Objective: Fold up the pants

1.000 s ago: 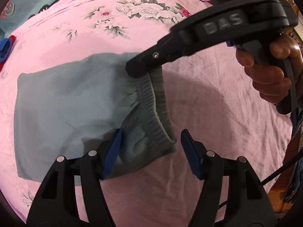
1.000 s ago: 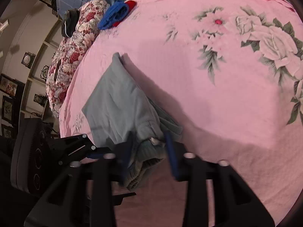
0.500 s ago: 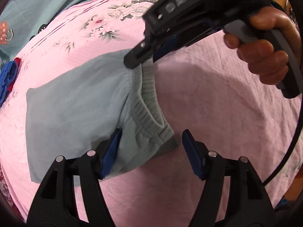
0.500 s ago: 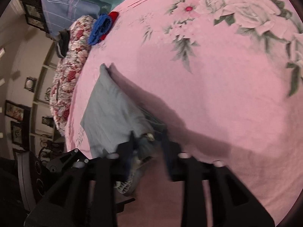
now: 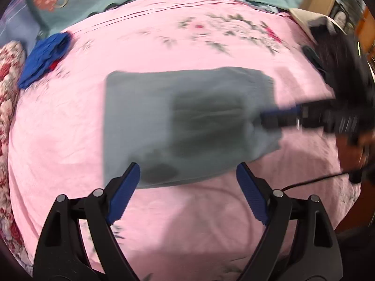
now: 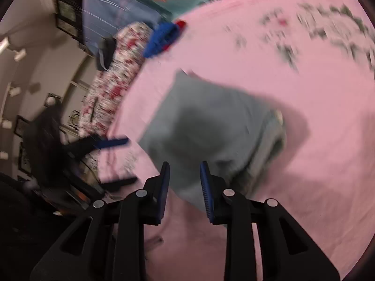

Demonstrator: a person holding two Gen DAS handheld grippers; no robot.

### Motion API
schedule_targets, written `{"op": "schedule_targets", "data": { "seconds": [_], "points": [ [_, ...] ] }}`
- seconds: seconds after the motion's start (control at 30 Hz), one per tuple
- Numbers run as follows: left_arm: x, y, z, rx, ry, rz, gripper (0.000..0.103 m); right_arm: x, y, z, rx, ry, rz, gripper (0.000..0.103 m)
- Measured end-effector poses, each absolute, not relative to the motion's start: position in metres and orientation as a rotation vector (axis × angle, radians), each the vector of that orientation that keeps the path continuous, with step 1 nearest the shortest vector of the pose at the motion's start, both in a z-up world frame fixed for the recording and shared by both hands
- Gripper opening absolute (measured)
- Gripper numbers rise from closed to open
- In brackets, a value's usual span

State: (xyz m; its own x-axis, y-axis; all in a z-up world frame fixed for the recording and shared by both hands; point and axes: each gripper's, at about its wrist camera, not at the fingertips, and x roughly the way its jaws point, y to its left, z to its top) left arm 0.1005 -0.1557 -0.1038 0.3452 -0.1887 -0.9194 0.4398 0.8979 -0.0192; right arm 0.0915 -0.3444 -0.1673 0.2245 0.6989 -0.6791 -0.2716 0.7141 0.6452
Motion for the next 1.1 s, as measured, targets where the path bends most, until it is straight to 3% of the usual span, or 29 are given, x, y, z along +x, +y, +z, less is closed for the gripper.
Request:
{"op": "schedule_targets", "data": {
  "seconds": [0.1, 0.17, 0.33, 0.47, 0.57, 0.8, 1.1],
  "points": [
    [0.107, -0.138, -0.104, 0.213, 1.160, -0.404, 0.086, 0.081, -0.366, -0.185, 0.560, 1.159, 0.631, 0.007],
    [0.111, -0.129, -0.104, 0.219, 1.155, -0.395, 0.086, 0.074, -0.375, -0.183, 0.617, 1.160, 0.588, 0.005],
    [0.127, -0.114, -0.106, 0.219, 1.162, -0.372, 0.086, 0.050, -0.379, -0.149, 0.581, 1.122, 0.492, 0.022],
    [0.146, -0.106, -0.104, 0.214, 1.149, -0.349, 0.088, 0.044, -0.386, -0.121, 0.559, 1.049, 0.408, 0.044],
    [0.161, -0.107, -0.105, 0.240, 1.138, -0.332, 0.089, 0.049, -0.388, -0.105, 0.518, 0.992, 0.332, 0.053],
    [0.211, -0.101, -0.114, 0.254, 1.140, -0.295, 0.092, 0.086, -0.372, -0.111, 0.442, 0.980, 0.246, 0.060],
    [0.264, -0.090, -0.151, 0.234, 1.230, -0.260, 0.092, 0.113, -0.367, -0.139, 0.414, 1.040, 0.233, 0.060]
  ]
}}
